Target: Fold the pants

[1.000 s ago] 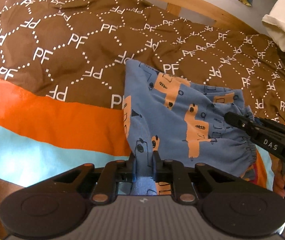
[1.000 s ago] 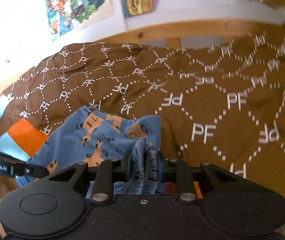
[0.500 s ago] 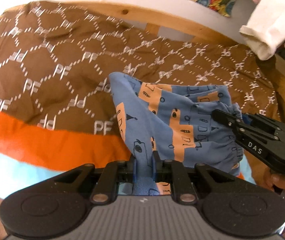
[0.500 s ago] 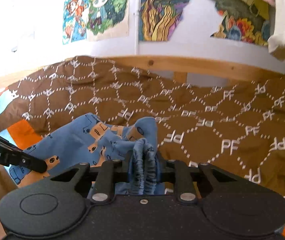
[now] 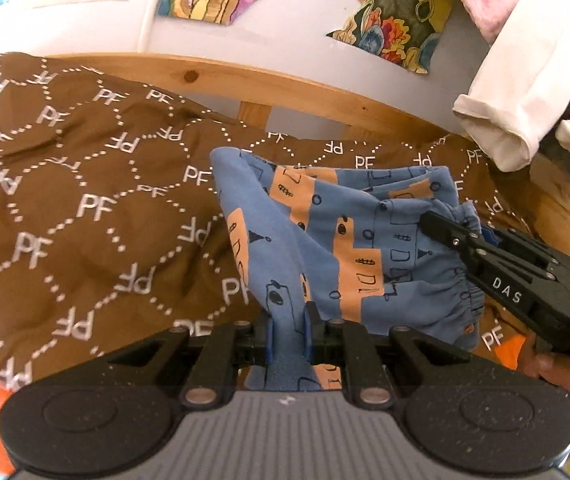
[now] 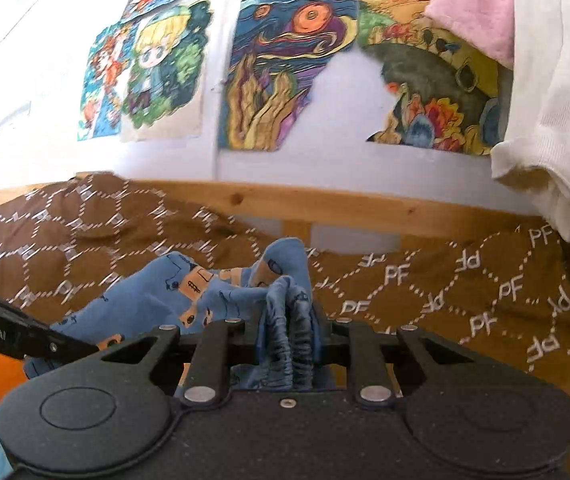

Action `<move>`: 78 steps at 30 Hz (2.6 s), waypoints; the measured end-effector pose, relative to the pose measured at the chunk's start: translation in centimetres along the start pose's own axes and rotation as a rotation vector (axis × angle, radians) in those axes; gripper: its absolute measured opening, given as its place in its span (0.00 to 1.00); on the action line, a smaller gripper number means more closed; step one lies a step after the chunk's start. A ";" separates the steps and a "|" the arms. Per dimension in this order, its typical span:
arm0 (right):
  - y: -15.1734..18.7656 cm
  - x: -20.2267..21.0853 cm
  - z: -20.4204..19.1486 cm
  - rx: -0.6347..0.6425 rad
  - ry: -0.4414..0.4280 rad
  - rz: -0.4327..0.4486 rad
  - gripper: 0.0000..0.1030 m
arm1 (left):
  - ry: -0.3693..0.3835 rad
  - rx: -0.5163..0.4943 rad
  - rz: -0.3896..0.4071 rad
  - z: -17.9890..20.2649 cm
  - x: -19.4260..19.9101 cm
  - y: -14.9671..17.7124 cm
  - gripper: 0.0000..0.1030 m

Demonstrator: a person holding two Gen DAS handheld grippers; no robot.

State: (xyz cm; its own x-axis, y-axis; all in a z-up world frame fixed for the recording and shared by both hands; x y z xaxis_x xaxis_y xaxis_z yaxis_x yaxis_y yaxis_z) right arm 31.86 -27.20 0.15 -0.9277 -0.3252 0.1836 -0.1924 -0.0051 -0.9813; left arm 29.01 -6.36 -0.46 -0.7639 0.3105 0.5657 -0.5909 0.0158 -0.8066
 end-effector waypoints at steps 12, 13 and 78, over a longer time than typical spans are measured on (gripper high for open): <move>4.1 -2.2 2.8 -0.139 0.019 -0.068 0.26 | -0.025 0.127 -0.116 -2.2 -3.0 2.1 0.17; 4.0 -2.2 2.9 -0.143 0.027 -0.064 0.29 | -0.031 0.116 -0.120 -2.0 -3.0 1.9 0.18; 6.4 14.3 -3.3 -0.102 0.153 -0.188 0.99 | -0.259 -0.176 0.110 2.8 10.8 9.0 1.00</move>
State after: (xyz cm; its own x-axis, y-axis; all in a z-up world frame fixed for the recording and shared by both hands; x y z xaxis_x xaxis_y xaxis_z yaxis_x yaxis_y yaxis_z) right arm 16.29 -28.75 -3.35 -0.9086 -0.1811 0.3764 -0.3901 0.0459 -0.9196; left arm 14.72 -5.48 -1.10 -0.8744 0.0682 0.4803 -0.4647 0.1665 -0.8697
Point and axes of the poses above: each gripper's, at about its wrist camera, not at the fingertips, and x roughly against the way its jaws point, z to its right, y to its underside, the point moved 6 cm from there along -x, roughly the way its jaws point, and after that the axes turned 5 degrees about -x, right-handed, at the moved point
